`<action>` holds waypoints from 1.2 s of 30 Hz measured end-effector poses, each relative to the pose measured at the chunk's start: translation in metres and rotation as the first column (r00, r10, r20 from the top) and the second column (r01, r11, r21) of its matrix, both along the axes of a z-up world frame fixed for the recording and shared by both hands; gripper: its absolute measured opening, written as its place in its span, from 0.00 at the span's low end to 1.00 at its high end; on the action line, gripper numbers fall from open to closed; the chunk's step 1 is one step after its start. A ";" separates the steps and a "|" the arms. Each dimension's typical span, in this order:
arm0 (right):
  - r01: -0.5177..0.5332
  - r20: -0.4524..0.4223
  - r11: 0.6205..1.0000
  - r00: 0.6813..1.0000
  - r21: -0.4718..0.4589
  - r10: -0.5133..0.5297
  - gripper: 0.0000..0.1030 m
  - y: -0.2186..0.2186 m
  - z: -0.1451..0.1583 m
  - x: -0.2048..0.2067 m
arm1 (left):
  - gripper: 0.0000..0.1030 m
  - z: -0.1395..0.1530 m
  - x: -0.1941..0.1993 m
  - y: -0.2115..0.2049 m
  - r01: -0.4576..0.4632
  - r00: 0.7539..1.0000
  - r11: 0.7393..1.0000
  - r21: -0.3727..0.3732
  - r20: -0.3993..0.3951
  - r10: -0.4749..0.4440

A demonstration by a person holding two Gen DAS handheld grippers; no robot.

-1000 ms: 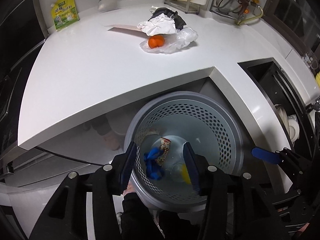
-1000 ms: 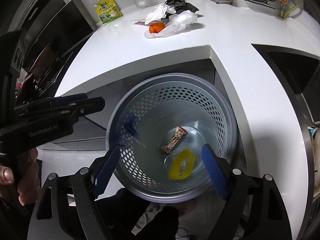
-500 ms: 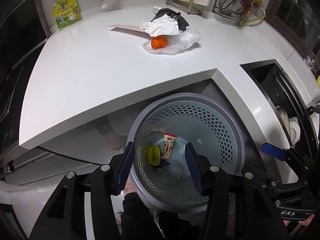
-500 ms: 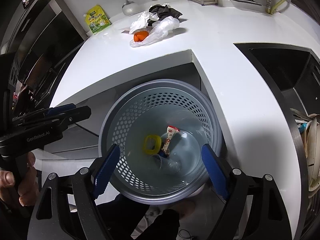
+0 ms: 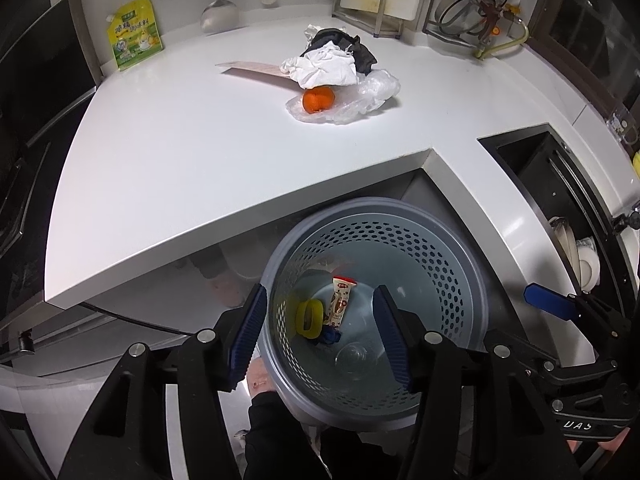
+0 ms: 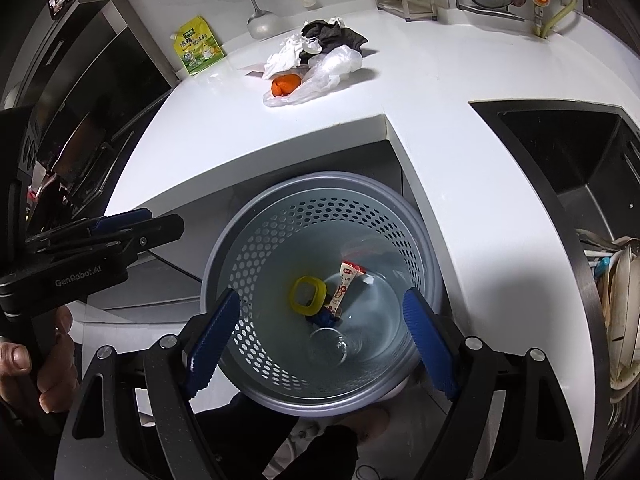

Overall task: Collect trash
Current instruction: 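Open the right tool and left tool to drop lid and ribbon into bin, then move both tools from the bin toward the trash pile on the counter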

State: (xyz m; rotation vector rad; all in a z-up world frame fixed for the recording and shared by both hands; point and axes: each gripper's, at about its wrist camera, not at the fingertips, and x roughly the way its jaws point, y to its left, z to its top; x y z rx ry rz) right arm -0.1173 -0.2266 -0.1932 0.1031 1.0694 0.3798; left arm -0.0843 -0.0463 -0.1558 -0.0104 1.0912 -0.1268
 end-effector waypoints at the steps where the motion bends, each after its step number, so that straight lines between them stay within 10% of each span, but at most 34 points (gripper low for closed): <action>1: 0.000 0.003 1.000 1.000 0.000 0.000 0.78 0.000 0.001 0.001 | 0.54 0.001 0.000 0.000 0.000 1.000 1.000 0.000 0.003 0.000; 36: 0.075 0.145 0.997 0.987 -0.022 -0.071 0.78 0.049 0.054 0.082 | 0.88 0.048 0.075 0.079 -0.085 0.987 0.996 0.000 0.137 0.084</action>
